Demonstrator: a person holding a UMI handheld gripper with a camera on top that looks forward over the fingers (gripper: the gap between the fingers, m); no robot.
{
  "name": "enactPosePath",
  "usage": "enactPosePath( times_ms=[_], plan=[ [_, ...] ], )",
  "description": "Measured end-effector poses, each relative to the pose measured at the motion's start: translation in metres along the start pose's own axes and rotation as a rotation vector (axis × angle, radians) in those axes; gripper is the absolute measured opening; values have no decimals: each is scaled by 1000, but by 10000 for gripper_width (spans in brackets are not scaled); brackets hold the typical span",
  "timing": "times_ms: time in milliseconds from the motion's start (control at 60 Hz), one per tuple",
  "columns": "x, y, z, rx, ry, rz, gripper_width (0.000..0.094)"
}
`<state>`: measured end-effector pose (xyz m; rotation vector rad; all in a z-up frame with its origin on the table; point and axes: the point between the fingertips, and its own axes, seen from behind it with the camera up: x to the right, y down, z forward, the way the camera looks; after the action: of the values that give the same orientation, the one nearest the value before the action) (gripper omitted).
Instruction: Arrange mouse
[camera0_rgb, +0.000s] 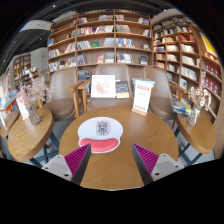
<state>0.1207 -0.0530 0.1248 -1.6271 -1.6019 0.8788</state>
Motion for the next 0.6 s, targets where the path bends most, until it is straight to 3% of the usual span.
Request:
enactPosePath(
  times_ms=[217, 600],
  plan=[
    [17, 43, -79, -16, 19, -21, 848],
    [26, 47, -102, 10, 47, -45, 852]
  ],
)
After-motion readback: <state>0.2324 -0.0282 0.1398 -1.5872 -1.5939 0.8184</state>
